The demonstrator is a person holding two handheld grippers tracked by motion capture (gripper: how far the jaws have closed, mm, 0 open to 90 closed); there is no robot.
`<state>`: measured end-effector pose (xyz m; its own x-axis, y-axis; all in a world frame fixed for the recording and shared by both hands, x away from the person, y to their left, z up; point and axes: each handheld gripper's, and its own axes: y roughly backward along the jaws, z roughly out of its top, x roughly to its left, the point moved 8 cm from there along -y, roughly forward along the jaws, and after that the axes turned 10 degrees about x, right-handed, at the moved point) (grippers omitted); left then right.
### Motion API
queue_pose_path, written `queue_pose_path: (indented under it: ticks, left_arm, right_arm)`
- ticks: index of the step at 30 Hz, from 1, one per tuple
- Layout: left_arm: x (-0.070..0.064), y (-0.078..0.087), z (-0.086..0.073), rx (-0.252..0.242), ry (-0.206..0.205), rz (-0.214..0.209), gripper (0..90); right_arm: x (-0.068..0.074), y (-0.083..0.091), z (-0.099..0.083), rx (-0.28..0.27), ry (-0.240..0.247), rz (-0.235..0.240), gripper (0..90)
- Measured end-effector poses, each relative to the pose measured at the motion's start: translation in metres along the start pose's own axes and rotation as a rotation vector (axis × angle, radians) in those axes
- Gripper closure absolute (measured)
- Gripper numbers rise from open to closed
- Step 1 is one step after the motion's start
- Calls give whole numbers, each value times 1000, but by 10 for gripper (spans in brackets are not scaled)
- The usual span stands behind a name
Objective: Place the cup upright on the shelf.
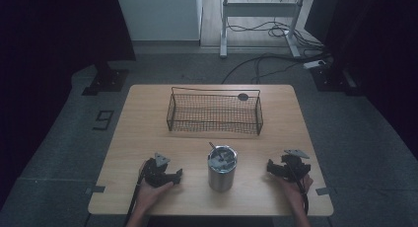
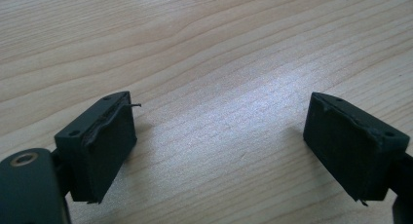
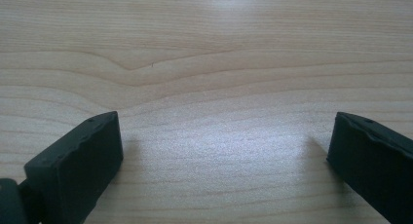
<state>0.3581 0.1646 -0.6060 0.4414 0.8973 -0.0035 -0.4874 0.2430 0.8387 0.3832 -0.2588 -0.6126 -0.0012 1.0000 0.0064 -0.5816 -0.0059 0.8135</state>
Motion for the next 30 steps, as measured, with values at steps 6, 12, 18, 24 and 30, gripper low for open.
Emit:
queue_pose_path:
  ticks: [6,12,18,24,30]
  left_arm:
    - [0,0,0,0,0,0,117]
    - [0,0,0,1,2,1,116]
    - [-2,5,1,-44,18,9,150]
    - [-9,13,6,-81,29,-31,149]
    - [-12,31,13,-138,40,-79,150]
  right_arm:
    - [5,0,0,-1,30,20,0]
    - [11,1,-1,1,54,41,0]
    - [11,1,-1,2,52,39,0]
    - [11,1,-1,2,51,38,0]
    - [11,1,-1,2,51,38,0]
